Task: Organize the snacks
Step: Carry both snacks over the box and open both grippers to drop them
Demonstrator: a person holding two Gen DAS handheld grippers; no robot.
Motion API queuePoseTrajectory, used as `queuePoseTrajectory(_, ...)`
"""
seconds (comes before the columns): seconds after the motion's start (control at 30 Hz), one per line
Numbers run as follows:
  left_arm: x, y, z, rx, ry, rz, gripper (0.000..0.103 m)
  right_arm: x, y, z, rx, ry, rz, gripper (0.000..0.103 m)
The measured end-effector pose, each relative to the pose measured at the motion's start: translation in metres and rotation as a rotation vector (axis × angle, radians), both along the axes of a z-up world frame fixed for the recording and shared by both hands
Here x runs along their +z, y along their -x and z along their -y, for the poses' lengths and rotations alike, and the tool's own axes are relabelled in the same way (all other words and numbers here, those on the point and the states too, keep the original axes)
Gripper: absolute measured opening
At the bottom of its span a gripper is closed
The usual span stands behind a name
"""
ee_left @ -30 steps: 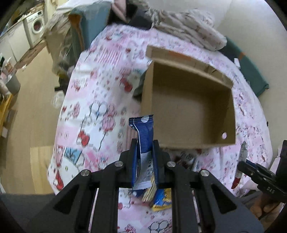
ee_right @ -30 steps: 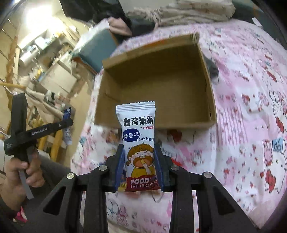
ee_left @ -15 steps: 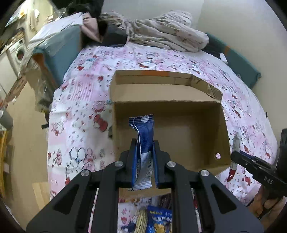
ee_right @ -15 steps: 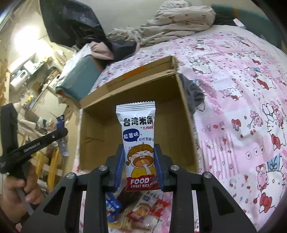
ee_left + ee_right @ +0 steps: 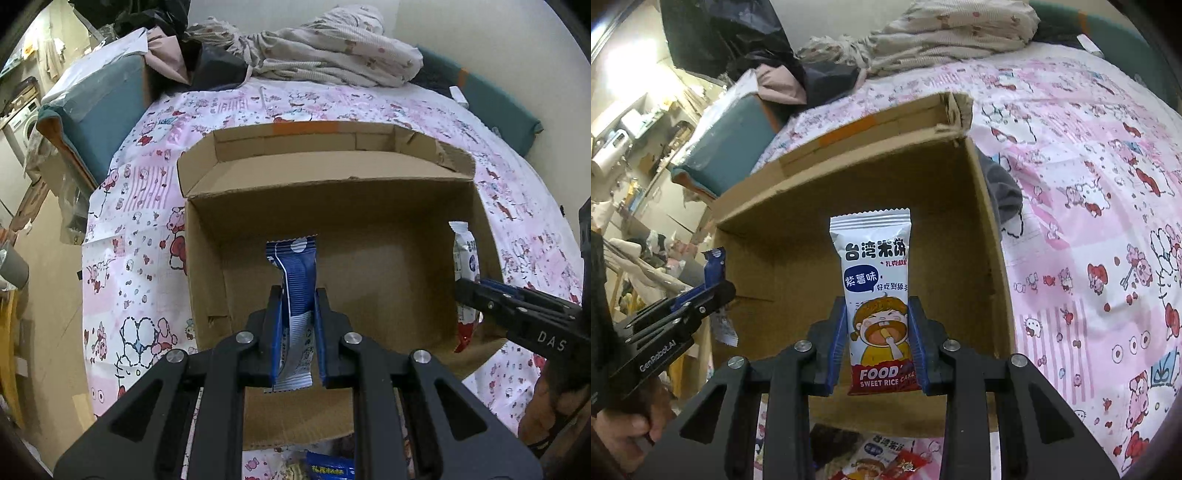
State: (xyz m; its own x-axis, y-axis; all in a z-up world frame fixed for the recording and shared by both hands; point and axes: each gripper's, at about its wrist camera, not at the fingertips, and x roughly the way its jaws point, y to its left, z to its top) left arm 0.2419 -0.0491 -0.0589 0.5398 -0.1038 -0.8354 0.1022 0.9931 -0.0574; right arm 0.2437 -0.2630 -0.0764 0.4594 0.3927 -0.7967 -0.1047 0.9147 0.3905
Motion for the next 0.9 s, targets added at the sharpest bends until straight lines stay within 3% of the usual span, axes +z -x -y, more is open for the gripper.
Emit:
queuePoseTrajectory(0.27,-0.007,-0.005,0.003,0.005,-0.007,-0.013,0.014,-0.009,0.0,-0.004,0.004,0.031,-0.022,0.033)
queuePoseTrajectory(0.53,-0.01,-0.004,0.005,0.004,-0.012,-0.021,0.015,-0.003,0.002,-0.005,0.007,0.013,0.021,0.033)
queuePoseTrajectory(0.57,-0.01,-0.004,0.004,0.004,-0.012,-0.023,0.019,-0.003,0.001,-0.005,0.007,0.01,0.021,0.034)
queuePoseTrajectory(0.63,-0.01,-0.003,0.004,0.005,-0.015,-0.025,0.037,-0.005,0.0,-0.006,0.009,0.007,0.014,0.036)
queuePoseTrajectory(0.7,-0.007,0.0,0.003,0.021,-0.023,-0.012,0.067,-0.005,0.0,-0.006,0.004,0.004,0.013,0.036)
queuePoseTrajectory(0.77,-0.002,0.003,0.002,0.025,-0.019,0.013,0.079,-0.003,0.001,-0.005,-0.003,0.0,0.019,0.036)
queuePoseTrajectory(0.83,0.004,0.005,0.0,0.026,-0.016,0.035,0.082,-0.001,0.001,-0.003,-0.011,-0.001,0.029,0.048)
queuePoseTrajectory(0.87,0.006,0.005,-0.001,0.027,-0.015,0.041,0.082,0.002,0.002,-0.001,-0.029,-0.006,0.045,0.068)
queuePoseTrajectory(0.9,0.008,0.006,-0.002,0.03,-0.012,0.047,0.082,0.005,0.003,0.001,-0.043,-0.012,0.062,0.079)
